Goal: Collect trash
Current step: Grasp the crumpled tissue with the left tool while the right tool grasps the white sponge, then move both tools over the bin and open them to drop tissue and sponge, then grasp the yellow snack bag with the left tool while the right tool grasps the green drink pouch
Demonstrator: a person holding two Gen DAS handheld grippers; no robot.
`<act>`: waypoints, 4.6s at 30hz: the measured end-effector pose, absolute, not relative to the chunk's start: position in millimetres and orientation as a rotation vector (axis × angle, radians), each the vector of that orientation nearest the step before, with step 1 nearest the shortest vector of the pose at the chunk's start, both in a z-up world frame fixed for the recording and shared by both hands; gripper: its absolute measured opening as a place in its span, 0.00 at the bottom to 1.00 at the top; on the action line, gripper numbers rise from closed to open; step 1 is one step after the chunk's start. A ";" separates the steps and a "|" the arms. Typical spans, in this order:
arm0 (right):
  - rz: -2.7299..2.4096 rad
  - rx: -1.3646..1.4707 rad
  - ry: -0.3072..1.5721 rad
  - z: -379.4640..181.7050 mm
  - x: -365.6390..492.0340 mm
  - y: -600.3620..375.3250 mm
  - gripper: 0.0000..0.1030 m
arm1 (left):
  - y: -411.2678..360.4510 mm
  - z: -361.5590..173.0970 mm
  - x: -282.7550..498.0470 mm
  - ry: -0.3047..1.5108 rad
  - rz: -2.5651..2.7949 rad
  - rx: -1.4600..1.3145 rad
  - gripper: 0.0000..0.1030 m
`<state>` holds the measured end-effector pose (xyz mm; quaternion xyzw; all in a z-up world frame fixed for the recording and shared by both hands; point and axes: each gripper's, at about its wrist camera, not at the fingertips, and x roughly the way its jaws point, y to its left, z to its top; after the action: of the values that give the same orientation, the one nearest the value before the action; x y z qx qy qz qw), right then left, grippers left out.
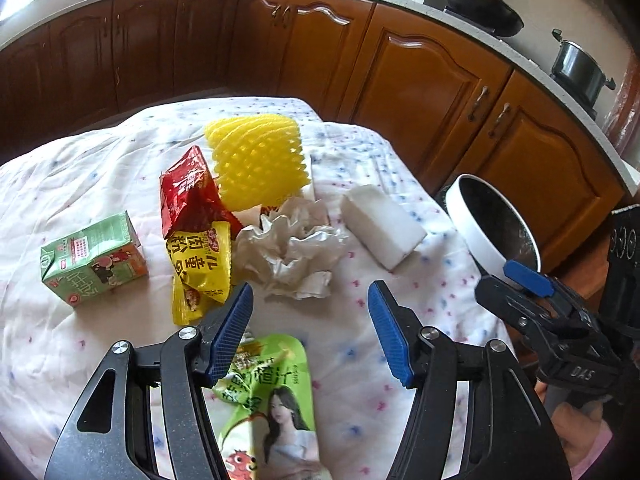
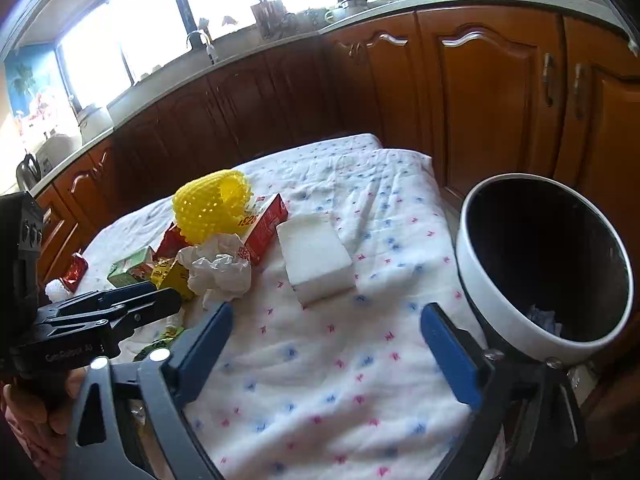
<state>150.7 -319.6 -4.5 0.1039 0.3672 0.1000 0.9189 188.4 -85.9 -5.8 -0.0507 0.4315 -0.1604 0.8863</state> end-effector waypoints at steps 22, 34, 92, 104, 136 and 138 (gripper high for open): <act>0.340 0.217 0.904 -40.6 219.9 -307.2 0.49 | -101.8 -28.0 233.8 0.979 -0.355 -0.067 0.26; 0.286 0.287 0.822 -20.5 170.6 -330.6 0.48 | -98.7 -14.7 211.8 0.927 -0.379 -0.073 0.15; -0.107 0.370 0.747 -5.7 119.7 -512.0 0.49 | -328.8 29.9 221.8 0.892 -0.666 0.164 0.14; -0.101 0.358 0.789 -11.6 138.4 -518.4 0.53 | -349.2 11.1 240.0 0.965 -0.653 0.180 0.16; 0.095 0.490 0.691 -1.0 84.7 -418.2 0.69 | -184.0 20.5 171.6 0.874 -0.496 -0.040 0.51; 0.115 0.490 0.696 -0.4 84.3 -408.1 0.69 | -169.3 22.0 167.3 0.869 -0.479 -0.056 0.51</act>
<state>84.3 -408.1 -0.4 0.2374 0.3376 0.0557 0.9092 167.3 -169.3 22.0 -0.0269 0.4167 -0.2299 0.8791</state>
